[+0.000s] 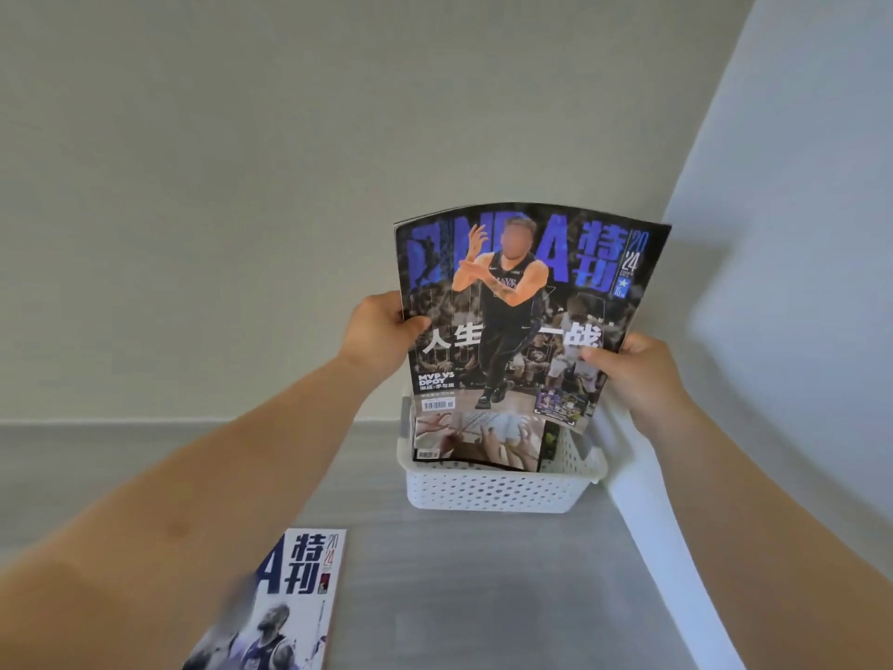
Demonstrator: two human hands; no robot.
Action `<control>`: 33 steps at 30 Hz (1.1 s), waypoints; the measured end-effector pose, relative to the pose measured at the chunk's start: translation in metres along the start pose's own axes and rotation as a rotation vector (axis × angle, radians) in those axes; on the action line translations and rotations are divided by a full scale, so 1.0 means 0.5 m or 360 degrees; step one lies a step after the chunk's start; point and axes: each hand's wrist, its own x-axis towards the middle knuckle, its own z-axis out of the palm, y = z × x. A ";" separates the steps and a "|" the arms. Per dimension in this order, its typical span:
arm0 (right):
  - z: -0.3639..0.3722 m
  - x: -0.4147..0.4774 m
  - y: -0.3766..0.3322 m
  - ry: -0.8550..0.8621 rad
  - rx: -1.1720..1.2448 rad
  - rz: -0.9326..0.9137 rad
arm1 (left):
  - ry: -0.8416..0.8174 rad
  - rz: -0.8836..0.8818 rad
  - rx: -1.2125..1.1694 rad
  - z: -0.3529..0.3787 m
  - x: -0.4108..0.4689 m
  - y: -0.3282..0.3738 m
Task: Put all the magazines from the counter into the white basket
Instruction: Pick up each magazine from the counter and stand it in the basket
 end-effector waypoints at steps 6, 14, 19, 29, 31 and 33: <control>0.008 0.025 0.089 -0.0043 0.0136 0.0232 | -0.0066 -0.0072 0.0295 0.046 0.001 -0.038; 0.030 0.032 0.152 0.0101 -0.0071 0.0256 | -0.0185 -0.0258 0.0309 0.087 -0.014 -0.095; 0.039 0.046 0.154 0.0096 -0.0159 0.0225 | 0.0065 -0.0304 0.0263 0.098 -0.008 -0.099; 0.075 0.089 0.154 0.0017 0.0073 0.0237 | -0.0154 -0.0354 -0.0104 0.136 -0.012 -0.101; 0.076 0.103 0.152 0.0000 0.0124 0.0316 | -0.0139 -0.0419 -0.0282 0.149 -0.007 -0.090; 0.077 0.116 0.150 0.0002 0.0190 0.0387 | -0.0071 -0.0480 -0.0420 0.160 -0.002 -0.085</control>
